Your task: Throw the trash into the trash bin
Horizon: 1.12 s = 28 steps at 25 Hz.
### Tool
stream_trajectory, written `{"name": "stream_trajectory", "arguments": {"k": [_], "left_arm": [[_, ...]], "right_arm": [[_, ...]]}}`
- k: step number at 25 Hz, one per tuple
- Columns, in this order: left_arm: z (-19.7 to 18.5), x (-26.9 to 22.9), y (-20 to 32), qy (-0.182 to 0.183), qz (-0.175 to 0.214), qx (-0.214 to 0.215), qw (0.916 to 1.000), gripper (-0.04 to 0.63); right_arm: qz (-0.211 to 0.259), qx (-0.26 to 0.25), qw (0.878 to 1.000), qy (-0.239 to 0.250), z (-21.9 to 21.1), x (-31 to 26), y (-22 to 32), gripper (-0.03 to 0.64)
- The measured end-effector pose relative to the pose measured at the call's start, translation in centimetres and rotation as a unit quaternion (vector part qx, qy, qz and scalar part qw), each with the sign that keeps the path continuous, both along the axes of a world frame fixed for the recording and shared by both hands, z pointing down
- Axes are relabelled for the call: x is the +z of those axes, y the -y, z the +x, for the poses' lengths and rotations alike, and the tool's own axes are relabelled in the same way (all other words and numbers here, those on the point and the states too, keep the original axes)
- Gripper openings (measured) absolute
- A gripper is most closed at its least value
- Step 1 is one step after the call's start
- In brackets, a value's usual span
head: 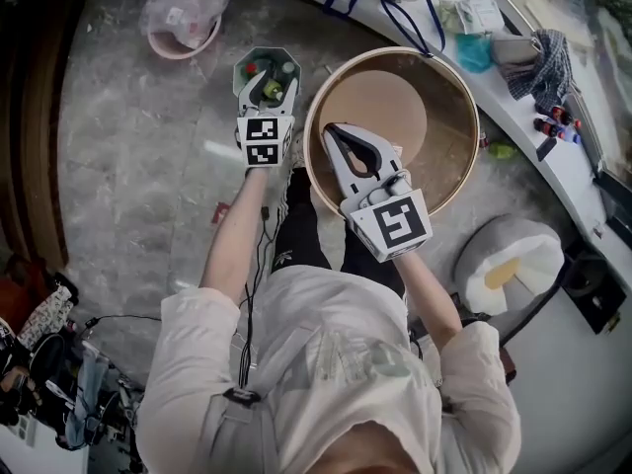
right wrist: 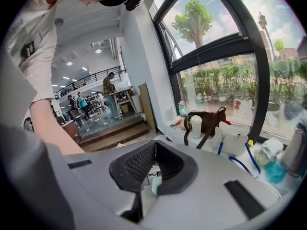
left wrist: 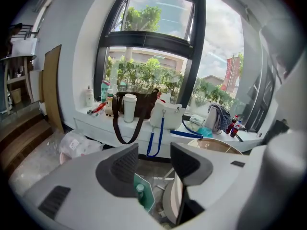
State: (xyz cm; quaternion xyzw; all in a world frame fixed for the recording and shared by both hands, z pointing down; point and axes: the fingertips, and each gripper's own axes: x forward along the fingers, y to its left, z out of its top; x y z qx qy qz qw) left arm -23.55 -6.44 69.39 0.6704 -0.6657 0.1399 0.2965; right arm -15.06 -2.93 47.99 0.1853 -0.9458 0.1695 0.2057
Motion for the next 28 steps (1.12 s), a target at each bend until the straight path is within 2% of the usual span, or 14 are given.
{"name": "stream_trajectory", "arguments": {"k": [3,5,7,13,16,19,21,26,28], "left_arm": [[1.1,-2.3,-0.1,-0.011,0.013,-0.001,0.9999,0.187],[2.2,-4.0,-0.2,-0.025,0.022,0.008,0.9994,0.082],[3.5,-6.5,-0.1,-0.03,0.04,0.019,0.9986,0.017],[7.5,-16.3,0.5,0.019,0.112,0.058,0.9919,0.012],[11.7,-22.6,0.9,0.003,0.153,0.079,0.9851,0.011],[15.2,-29.6,1.9,-0.011,0.202,0.091,0.9751,0.012],[17.9,-34.1,2.7,-0.012,0.238,0.111,0.9649,0.011],[25.3,-43.4,2.4,-0.057,0.308,0.173,0.9337,0.012],[27.9,-46.0,1.8,-0.058,0.33,0.198,0.9212,0.012]], "right_arm": [[0.012,0.001,1.0,0.015,0.1,-1.5,-0.3,0.014],[0.024,0.002,1.0,0.02,0.4,-2.7,-0.4,0.014],[0.04,0.012,0.999,0.025,1.1,-4.1,-0.1,0.014],[0.086,0.093,0.99,0.057,5.2,-8.7,1.1,0.014],[0.104,0.129,0.984,0.059,9.0,-11.0,1.2,0.014],[0.114,0.182,0.974,0.07,13.2,-13.1,1.7,0.014],[0.127,0.215,0.965,0.08,16.4,-14.8,1.8,0.014],[0.155,0.289,0.94,0.093,24.3,-18.1,1.6,0.014],[0.158,0.314,0.93,0.105,27.1,-19.3,1.4,0.014]]}}
